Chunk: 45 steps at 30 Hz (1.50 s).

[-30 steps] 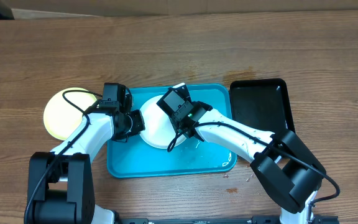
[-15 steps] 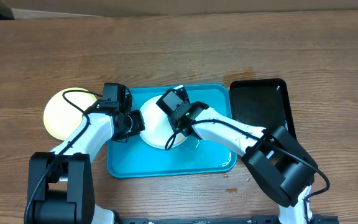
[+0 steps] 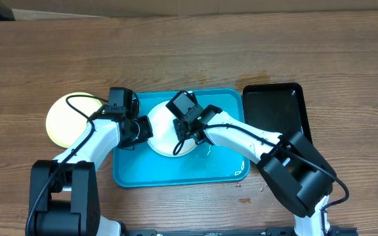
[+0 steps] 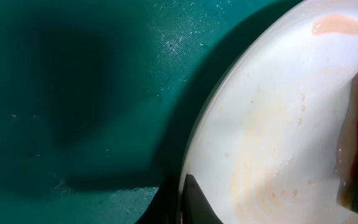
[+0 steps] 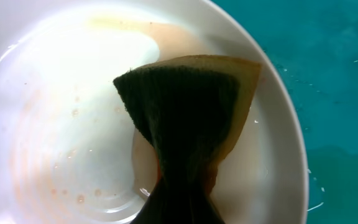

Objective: Clean dirty plates on tray and stack at the side
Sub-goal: 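Scrub the white plate held by the left gripper with the sponge, then return the sponge to the black tray with the right gripper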

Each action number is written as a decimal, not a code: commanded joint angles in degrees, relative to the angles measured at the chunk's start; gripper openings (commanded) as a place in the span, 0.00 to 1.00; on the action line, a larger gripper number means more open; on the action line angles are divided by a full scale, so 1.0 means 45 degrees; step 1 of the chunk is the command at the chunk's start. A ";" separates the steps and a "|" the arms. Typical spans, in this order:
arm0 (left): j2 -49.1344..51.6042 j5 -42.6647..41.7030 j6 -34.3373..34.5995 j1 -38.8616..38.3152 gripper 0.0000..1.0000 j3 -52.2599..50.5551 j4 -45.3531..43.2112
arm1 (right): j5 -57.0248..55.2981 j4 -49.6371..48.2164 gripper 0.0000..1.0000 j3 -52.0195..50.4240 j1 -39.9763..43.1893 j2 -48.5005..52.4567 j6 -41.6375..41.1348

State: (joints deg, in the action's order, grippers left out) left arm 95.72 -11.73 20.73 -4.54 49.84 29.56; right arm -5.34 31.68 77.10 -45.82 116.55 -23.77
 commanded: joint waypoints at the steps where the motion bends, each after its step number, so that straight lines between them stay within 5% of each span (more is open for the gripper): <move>1: 0.0121 -0.0131 -0.0325 -0.0092 0.04 -0.0175 -0.0010 | 0.1817 -0.0019 0.04 -0.0049 -0.0189 0.0491 -0.0112; 10: 0.0121 -0.0126 -0.0330 -0.0092 0.04 -0.0170 -0.0010 | 0.5042 -0.0821 0.04 -0.0019 0.0801 -0.0121 -0.0053; 16: 0.0121 -0.0121 -0.0330 -0.0092 0.04 -0.0175 -0.0005 | 1.1132 -0.1875 0.04 -0.0019 0.2633 -0.1656 0.1005; 21: 0.0121 -0.0126 -0.0330 -0.0092 0.04 -0.0175 0.0000 | 1.2250 -0.0559 0.04 -0.0019 0.4444 -0.3036 0.1462; 25: 0.0121 -0.0126 -0.0330 -0.0092 0.04 -0.0175 0.0000 | 1.1181 0.2181 0.04 -0.0019 0.5994 -0.3871 0.2642; 31: 0.0121 -0.0121 -0.0330 -0.0092 0.04 -0.0170 -0.0010 | 0.4862 0.6382 0.04 -0.0219 0.7936 -0.4109 0.2861; 41: 0.0121 -0.0117 -0.0335 -0.0092 0.05 -0.0170 -0.0010 | 0.0933 0.4337 0.05 -0.3303 0.8320 -0.4109 0.1316; 42: 0.0121 -0.0112 -0.0335 -0.0092 0.05 -0.0170 -0.0010 | 0.0855 0.3818 0.10 -0.3701 0.8320 -0.4109 0.1316; 45: 0.0121 -0.0068 -0.0335 -0.0092 0.06 -0.0170 -0.0010 | 0.0860 0.2841 0.60 -0.4415 0.8320 -0.4109 0.1321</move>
State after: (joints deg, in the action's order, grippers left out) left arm 95.72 -11.77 20.58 -4.54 49.80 29.52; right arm 2.00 46.44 59.16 -8.27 98.65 -16.88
